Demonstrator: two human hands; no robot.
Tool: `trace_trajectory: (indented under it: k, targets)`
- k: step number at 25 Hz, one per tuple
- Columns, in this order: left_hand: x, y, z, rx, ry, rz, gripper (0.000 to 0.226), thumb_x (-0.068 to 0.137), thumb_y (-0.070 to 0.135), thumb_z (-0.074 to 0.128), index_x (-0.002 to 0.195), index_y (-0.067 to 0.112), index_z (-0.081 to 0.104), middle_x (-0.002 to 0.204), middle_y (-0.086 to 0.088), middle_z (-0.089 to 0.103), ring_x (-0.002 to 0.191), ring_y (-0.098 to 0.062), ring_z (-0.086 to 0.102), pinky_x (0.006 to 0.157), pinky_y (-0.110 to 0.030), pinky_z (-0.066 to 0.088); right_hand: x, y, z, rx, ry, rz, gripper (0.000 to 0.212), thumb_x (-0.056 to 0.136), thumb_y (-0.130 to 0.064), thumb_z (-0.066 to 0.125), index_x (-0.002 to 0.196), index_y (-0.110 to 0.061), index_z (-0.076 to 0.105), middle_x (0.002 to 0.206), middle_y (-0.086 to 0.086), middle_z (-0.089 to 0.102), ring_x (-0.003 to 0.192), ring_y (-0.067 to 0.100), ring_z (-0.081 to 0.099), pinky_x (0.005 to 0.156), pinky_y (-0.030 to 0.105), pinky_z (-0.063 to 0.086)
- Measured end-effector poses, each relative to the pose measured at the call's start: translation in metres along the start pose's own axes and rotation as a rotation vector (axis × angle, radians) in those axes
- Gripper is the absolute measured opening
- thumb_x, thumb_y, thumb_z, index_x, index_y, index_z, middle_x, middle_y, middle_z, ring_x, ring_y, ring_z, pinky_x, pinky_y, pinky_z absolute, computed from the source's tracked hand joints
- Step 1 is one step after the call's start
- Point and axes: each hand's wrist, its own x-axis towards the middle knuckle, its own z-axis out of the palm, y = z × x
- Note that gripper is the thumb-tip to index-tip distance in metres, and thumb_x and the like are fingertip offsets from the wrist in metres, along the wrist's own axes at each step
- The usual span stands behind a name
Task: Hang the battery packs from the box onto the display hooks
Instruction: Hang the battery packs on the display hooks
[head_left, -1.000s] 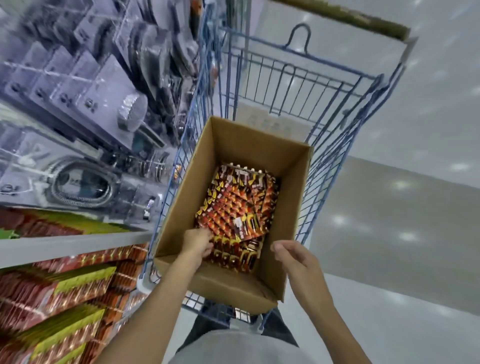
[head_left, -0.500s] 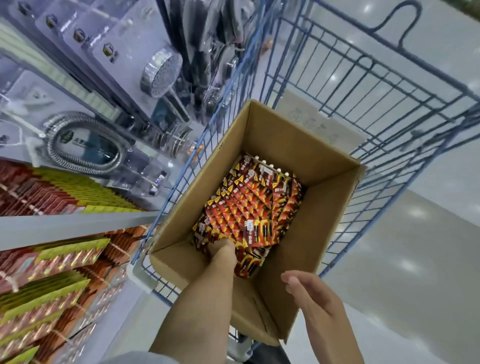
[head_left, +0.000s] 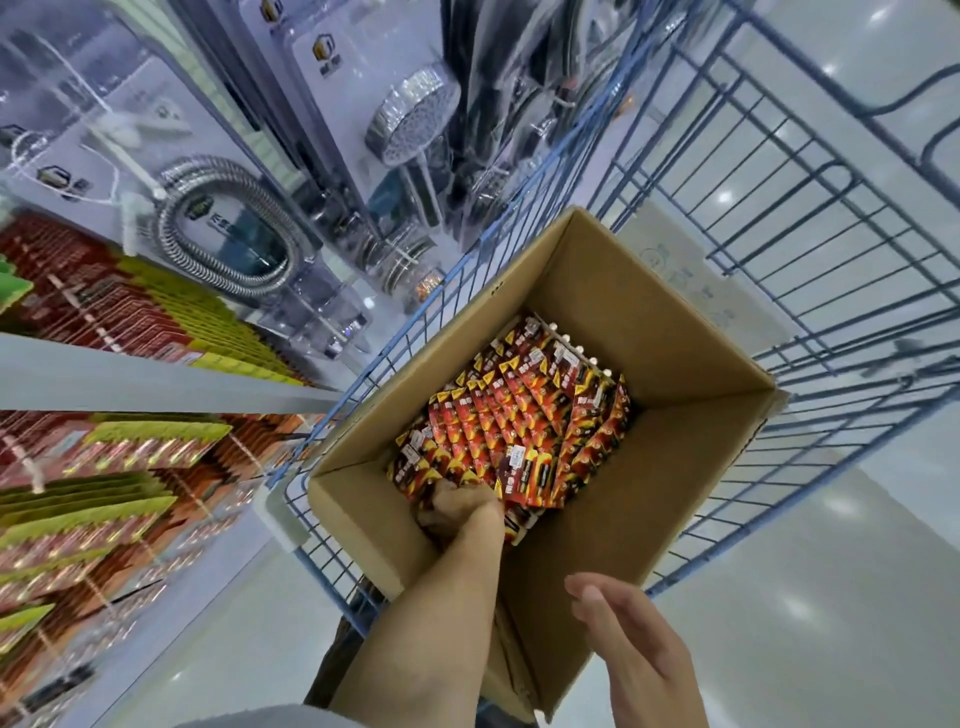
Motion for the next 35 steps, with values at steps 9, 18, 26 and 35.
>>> trace_trajectory:
  k: [9,18,26,35]
  targets:
    - [0.011,0.011,-0.002,-0.37,0.175,-0.033,0.042,0.097,0.0,0.061,0.136,0.014,0.055,0.148,-0.019,0.051,0.131,-0.043,0.054,0.093,-0.046,0.053,0.006,0.005,-0.005,-0.028,-0.021,0.07,0.013,0.094,-0.025,0.067,0.091,-0.018,0.078,0.083,-0.022,0.075,0.101,0.009,0.068,0.096,0.035,0.051]
    - [0.018,0.015,0.002,-0.152,0.08,-0.075,0.062,0.08,0.01,0.086,0.134,0.004,0.054,0.141,-0.023,0.057,0.131,-0.044,0.058,0.097,-0.06,0.057,0.009,0.001,-0.009,-0.015,-0.015,0.079,0.012,0.095,-0.021,0.067,0.091,-0.017,0.078,0.083,-0.021,0.076,0.099,0.008,0.068,0.091,0.031,0.049]
    - [0.023,0.005,0.012,0.18,0.205,0.186,0.09,0.072,0.017,0.093,0.14,0.017,0.033,0.138,-0.022,0.054,0.126,-0.046,0.058,0.104,-0.062,0.05,0.012,0.001,-0.013,-0.013,-0.017,0.091,0.013,0.095,-0.023,0.066,0.092,-0.017,0.077,0.082,-0.021,0.076,0.101,0.011,0.067,0.097,0.036,0.049]
    - [-0.09,0.054,-0.063,0.272,-0.299,0.381,0.044,0.076,0.018,0.091,0.109,0.028,0.065,0.1,0.002,0.075,0.084,-0.021,0.075,0.077,-0.043,0.064,0.013,-0.028,-0.017,0.016,-0.021,-0.056,0.014,0.098,-0.026,0.064,0.098,-0.022,0.077,0.092,-0.016,0.076,0.103,0.014,0.067,0.095,0.038,0.05]
